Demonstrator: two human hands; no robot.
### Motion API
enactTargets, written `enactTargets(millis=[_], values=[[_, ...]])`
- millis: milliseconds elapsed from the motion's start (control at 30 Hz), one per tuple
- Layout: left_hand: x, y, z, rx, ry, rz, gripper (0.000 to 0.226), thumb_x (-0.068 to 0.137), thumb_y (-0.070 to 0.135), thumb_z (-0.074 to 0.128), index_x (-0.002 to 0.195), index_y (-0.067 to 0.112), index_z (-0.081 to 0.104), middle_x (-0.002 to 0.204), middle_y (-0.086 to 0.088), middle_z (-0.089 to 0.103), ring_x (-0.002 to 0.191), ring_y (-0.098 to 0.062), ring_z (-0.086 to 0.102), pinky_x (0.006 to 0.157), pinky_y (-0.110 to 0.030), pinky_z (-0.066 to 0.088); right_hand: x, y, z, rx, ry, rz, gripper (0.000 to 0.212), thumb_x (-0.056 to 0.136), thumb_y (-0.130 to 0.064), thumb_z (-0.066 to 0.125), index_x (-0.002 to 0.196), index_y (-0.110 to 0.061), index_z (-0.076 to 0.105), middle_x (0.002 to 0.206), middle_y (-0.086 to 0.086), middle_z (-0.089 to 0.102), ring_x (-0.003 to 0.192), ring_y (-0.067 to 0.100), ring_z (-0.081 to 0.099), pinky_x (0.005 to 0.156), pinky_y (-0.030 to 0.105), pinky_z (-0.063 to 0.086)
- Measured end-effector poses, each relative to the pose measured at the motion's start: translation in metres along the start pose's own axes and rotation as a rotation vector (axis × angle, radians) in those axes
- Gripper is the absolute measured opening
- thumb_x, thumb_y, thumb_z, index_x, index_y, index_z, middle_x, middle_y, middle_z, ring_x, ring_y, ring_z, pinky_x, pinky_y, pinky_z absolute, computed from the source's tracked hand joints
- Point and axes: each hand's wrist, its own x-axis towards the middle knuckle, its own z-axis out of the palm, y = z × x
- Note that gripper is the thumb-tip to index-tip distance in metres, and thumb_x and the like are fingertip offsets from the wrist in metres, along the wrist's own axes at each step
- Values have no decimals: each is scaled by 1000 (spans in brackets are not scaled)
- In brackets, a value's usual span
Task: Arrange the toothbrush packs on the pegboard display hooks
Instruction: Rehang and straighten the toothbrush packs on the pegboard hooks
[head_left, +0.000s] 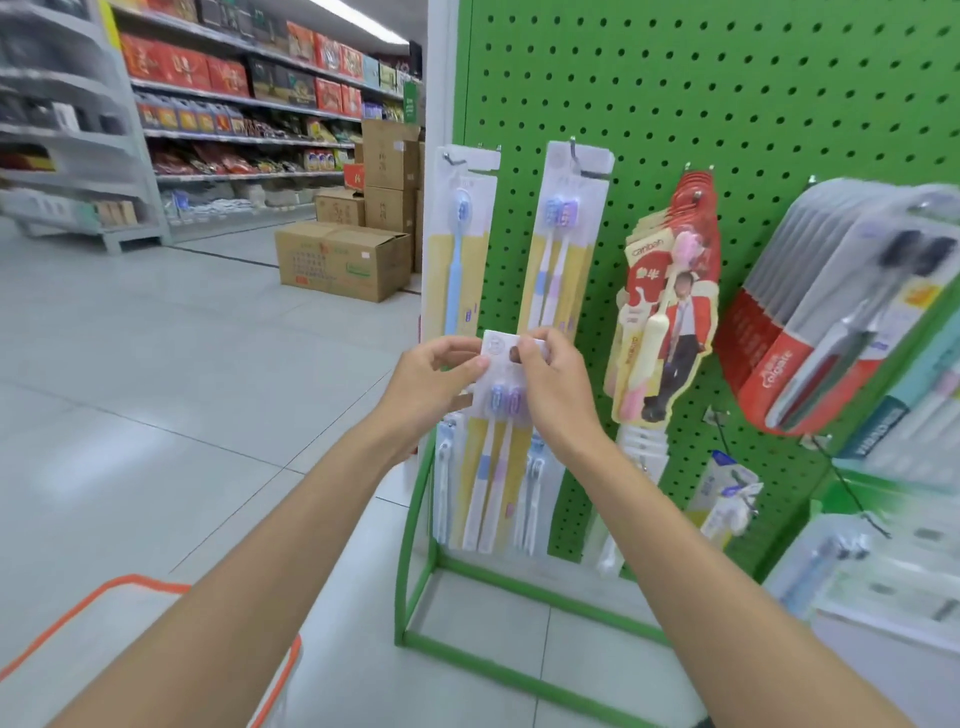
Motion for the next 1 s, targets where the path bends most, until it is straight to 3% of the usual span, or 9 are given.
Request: enactTargets(millis=[133,200,267,333,467,533,700,900,1000], values=[[-12,-19,-12,170,-177,-114,16,95,12,62,109,7,67,97,-4,74,82,-13,69,78,-30,60,-5,6,-4,83,18,55,23,101,-13,39,81,-11,51,83,-1,56,76,12,52,52,8,36],[-17,-20,-14,168,-176,-110,13,94,8,62,104,2,67,87,-3,72,71,-8,67,69,-25,59,-8,11,-3,121,-6,82,22,101,-19,43,82,-17,54,89,-1,61,83,14,58,67,11,45],[-21,-17,-12,128,-128,-88,12,95,6,61,104,2,67,84,-3,70,65,-5,67,62,-21,57,-12,20,0,191,-53,151,23,98,-36,49,96,-18,61,104,3,69,99,22,65,93,35,52],[-23,-14,-11,51,-89,-79,10,94,5,61,102,4,67,86,-3,71,69,-8,68,63,-23,58,-19,26,1,222,-116,201,45,91,-54,48,112,-19,66,116,5,70,111,27,64,103,50,46],[-18,-9,-13,-95,13,-67,15,95,6,60,109,4,65,98,-8,72,82,-16,70,69,-26,60,-39,41,4,178,-288,365,94,63,-90,42,132,-29,60,136,1,60,127,25,55,111,51,37],[-16,-7,-17,-153,91,-54,17,96,6,59,112,2,63,100,-9,71,82,-16,71,69,-25,60,-50,51,3,146,-397,433,100,57,-95,47,135,-33,57,138,-4,58,125,22,55,111,50,37],[-11,-5,-25,-220,268,-9,14,95,7,61,108,7,66,94,-2,73,75,-8,71,65,-22,58,-77,66,-5,0,-576,384,32,92,-33,67,118,-16,63,114,5,70,97,13,66,96,38,54],[-10,-5,-17,-121,283,41,20,98,11,57,117,13,64,96,-4,74,82,-14,72,69,-26,59,-87,72,-7,-26,-543,317,26,87,-24,74,106,-7,69,94,4,75,84,14,71,84,30,58],[-14,1,-10,-106,265,80,32,106,31,39,120,16,63,90,0,73,77,-11,72,66,-23,57,-92,66,-8,-19,-479,281,22,87,-24,74,104,-10,70,88,2,74,72,8,67,63,18,52]])
